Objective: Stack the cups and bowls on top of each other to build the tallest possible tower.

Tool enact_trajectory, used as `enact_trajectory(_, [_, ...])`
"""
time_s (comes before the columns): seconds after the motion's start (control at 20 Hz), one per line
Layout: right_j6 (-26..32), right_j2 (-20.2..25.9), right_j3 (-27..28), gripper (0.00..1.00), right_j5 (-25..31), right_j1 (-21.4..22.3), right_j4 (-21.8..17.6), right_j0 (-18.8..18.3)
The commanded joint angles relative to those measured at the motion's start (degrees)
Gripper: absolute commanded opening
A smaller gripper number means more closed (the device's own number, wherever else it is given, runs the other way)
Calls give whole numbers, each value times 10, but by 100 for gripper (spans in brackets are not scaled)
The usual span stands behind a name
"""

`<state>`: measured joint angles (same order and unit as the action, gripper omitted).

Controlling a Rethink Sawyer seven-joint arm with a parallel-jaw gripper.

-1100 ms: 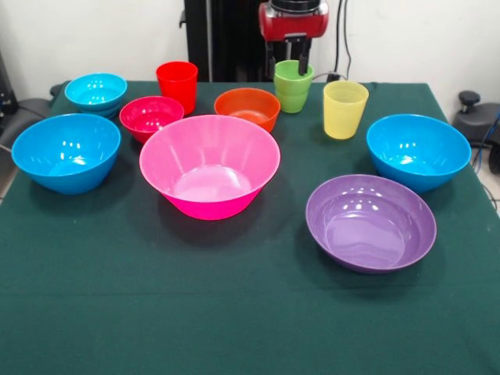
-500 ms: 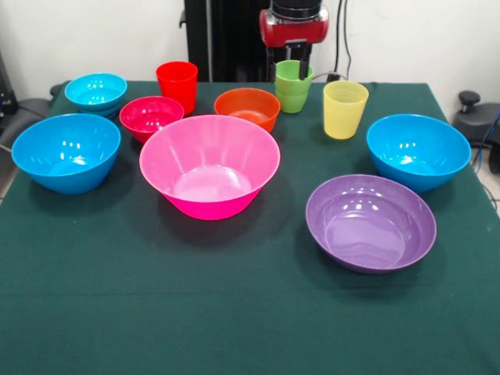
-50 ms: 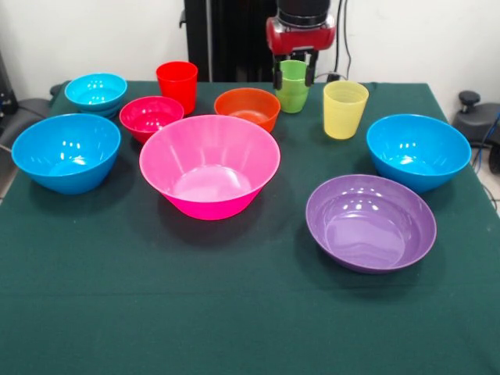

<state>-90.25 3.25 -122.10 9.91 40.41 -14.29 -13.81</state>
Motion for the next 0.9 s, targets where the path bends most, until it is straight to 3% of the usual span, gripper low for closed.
enact_trajectory(0.05, [-39, 10, 76, 100, 66, -36, -15, 46])
enact_trajectory(0.45, [-43, -2, 90, 100, 71, -45, -17, 67])
enact_trajectory(0.9, [-26, -2, 62, 100, 8, -62, -61, 47])
